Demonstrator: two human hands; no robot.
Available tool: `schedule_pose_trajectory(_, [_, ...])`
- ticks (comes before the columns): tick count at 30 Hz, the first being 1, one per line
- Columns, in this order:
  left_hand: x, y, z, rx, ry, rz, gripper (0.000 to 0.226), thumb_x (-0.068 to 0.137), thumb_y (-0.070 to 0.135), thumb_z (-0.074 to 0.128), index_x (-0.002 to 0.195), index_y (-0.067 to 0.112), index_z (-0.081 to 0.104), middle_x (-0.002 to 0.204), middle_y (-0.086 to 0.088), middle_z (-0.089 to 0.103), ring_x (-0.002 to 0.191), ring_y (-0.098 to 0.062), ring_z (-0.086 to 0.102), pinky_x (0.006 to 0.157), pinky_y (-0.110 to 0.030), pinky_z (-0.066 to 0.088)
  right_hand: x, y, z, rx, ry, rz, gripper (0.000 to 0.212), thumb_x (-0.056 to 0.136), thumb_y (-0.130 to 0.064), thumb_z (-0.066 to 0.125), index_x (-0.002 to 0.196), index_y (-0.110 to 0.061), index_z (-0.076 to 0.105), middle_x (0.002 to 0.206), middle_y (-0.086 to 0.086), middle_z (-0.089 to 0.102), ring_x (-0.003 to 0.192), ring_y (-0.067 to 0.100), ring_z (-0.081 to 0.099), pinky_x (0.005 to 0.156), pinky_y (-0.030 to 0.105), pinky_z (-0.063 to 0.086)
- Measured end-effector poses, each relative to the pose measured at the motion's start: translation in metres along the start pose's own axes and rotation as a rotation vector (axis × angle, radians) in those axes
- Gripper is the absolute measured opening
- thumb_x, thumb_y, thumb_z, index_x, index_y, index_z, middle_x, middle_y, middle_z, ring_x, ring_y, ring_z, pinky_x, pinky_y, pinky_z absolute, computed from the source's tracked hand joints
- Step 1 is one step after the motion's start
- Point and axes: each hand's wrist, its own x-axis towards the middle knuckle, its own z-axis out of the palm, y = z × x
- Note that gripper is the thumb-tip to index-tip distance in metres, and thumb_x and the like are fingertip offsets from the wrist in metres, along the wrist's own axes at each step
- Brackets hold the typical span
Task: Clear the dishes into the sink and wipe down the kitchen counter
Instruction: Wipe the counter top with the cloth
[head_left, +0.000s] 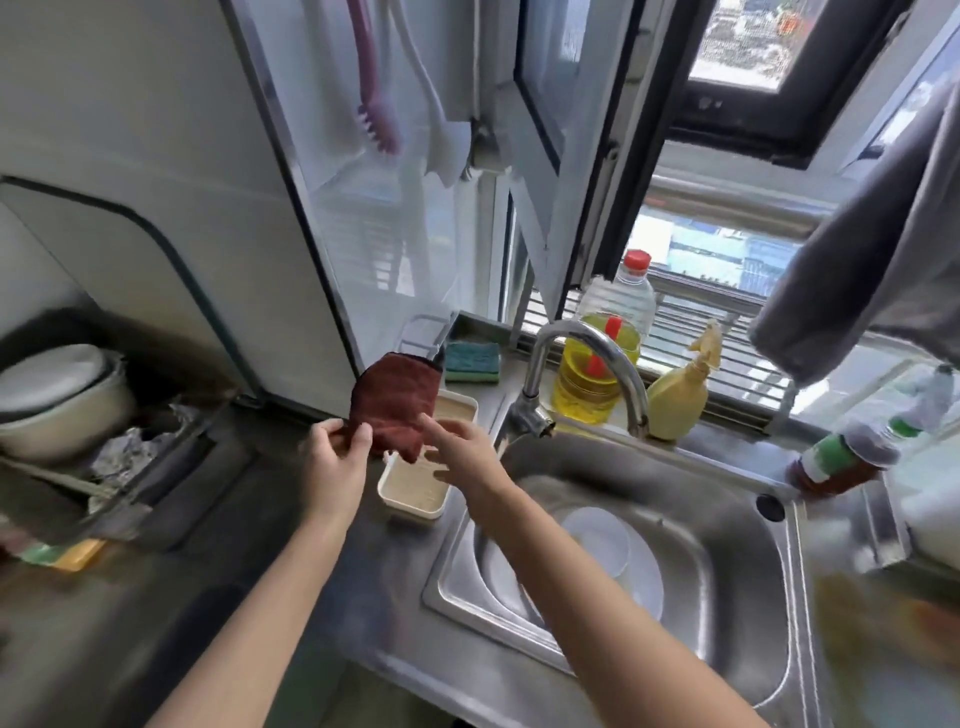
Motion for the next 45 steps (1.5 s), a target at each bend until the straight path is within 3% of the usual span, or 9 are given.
schedule_pose_trajectory(6, [0.008,-0.009,0.002,0.020,-0.083,-0.016,0.035,0.086,0.023,0.060,0.115,0.006,0.051,0.116,-0.016,0.055,0.100,-0.023,0.056,0.083,-0.029,0.042,0.011,-0.014,0.020,0.208,0.089,0.065,0.006,0.089,-0.013,0.059,0.087,-0.008,0.057,0.074,0.001,0.056,0.063,0.008,0.051,0.056,0.015,0.040])
schedule_pose_trajectory(12, [0.009,0.002,-0.007,-0.042,-0.042,-0.012,0.034,0.089,0.025,0.057,0.118,0.007,0.051,0.121,-0.017,0.053,0.091,-0.015,0.056,0.083,-0.026,0.041,-0.008,-0.038,0.024,0.114,0.110,-0.277,0.017,0.084,-0.007,0.058,0.071,-0.015,0.050,0.066,-0.003,0.050,0.063,0.010,0.047,0.060,0.020,0.042])
schedule_pose_trajectory(16, [0.003,0.040,-0.029,-0.210,0.049,0.026,0.047,0.092,0.038,0.048,0.129,0.009,0.045,0.128,-0.001,0.049,0.115,-0.013,0.049,0.096,-0.025,0.036,-0.027,-0.061,0.016,0.272,-0.023,-0.353,0.023,0.085,-0.006,0.049,0.067,-0.019,0.044,0.064,-0.004,0.043,0.060,0.010,0.040,0.052,0.023,0.037])
schedule_pose_trajectory(23, [-0.021,0.092,-0.030,-0.633,-0.671,-0.331,0.035,0.089,0.021,0.053,0.119,0.004,0.058,0.118,-0.015,0.063,0.112,-0.029,0.057,0.099,-0.042,0.041,-0.055,-0.047,-0.034,0.360,0.041,-0.351,0.006,0.074,-0.015,0.052,0.075,-0.020,0.047,0.063,-0.003,0.045,0.059,0.011,0.041,0.050,0.025,0.032])
schedule_pose_trajectory(28, [-0.064,0.094,0.033,-0.507,-0.618,-0.153,0.013,0.087,0.004,0.056,0.095,0.012,0.063,0.092,-0.009,0.068,0.079,-0.013,0.065,0.077,-0.029,0.052,-0.084,0.000,-0.077,0.140,0.310,-0.363,0.030,0.081,-0.008,0.058,0.106,-0.021,0.047,0.091,0.010,0.062,0.076,0.014,0.057,0.064,0.026,0.047])
schedule_pose_trajectory(31, [-0.088,0.085,0.071,-0.185,-0.555,0.122,0.016,0.087,0.008,0.060,0.078,0.022,0.060,0.080,0.000,0.065,0.076,-0.016,0.061,0.078,-0.035,0.049,-0.113,0.026,-0.104,0.206,0.428,-0.332,0.030,0.084,-0.001,0.061,0.107,-0.018,0.052,0.097,0.010,0.063,0.076,0.004,0.062,0.064,0.017,0.048])
schedule_pose_trajectory(37, [-0.148,0.082,0.126,-0.086,-0.794,0.341,0.015,0.090,0.011,0.054,0.078,0.019,0.055,0.073,0.005,0.060,0.067,-0.004,0.055,0.067,-0.025,0.045,-0.166,0.069,-0.158,0.145,0.719,-0.349,0.022,0.082,0.009,0.060,0.091,-0.011,0.060,0.094,0.005,0.062,0.084,0.004,0.060,0.067,0.012,0.047])
schedule_pose_trajectory(42, [-0.191,0.098,0.158,-0.395,-1.027,-0.395,0.015,0.094,0.011,0.047,0.098,0.002,0.059,0.085,-0.012,0.063,0.074,-0.020,0.060,0.057,-0.023,0.052,-0.217,0.089,-0.189,0.224,0.545,-0.335,0.042,0.079,-0.001,0.070,0.116,-0.010,0.052,0.104,-0.002,0.064,0.090,-0.001,0.064,0.077,0.016,0.050])
schedule_pose_trajectory(45, [-0.211,0.106,0.171,-0.495,-1.031,-0.618,0.021,0.092,0.010,0.049,0.102,-0.006,0.059,0.087,-0.015,0.065,0.069,-0.017,0.065,0.056,-0.021,0.054,-0.233,0.113,-0.197,0.183,0.482,-0.281,0.059,0.069,-0.013,0.078,0.118,-0.028,0.050,0.106,-0.011,0.067,0.097,0.007,0.064,0.085,0.023,0.050])
